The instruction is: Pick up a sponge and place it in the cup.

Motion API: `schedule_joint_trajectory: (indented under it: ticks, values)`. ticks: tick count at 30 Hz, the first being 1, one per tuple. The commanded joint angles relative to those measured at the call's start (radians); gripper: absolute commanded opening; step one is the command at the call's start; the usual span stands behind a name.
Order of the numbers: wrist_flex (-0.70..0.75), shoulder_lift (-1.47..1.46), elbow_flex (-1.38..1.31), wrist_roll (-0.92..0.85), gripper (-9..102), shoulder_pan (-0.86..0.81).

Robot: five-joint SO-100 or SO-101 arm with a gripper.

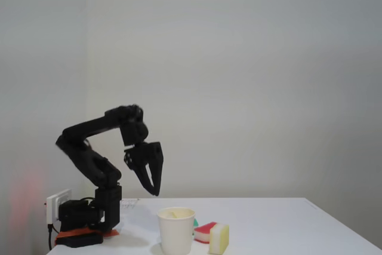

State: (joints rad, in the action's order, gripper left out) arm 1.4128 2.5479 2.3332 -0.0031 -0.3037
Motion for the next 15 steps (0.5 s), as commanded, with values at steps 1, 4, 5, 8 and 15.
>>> schedule_joint_trajectory:
  ticks: [1, 4, 5, 8, 15]
  values:
    - [-0.037, 0.152, 0.132, 0.008, 0, 0.014]
    - [-0.092, 0.301, 0.290, 0.011, 0, 0.043]
    - [-0.101, 0.345, 0.334, 0.006, 0, 0.044]
    - [-0.081, 0.440, 0.420, 0.011, 0, 0.061]
    - [0.021, 0.591, 0.565, 0.011, 0, 0.094]
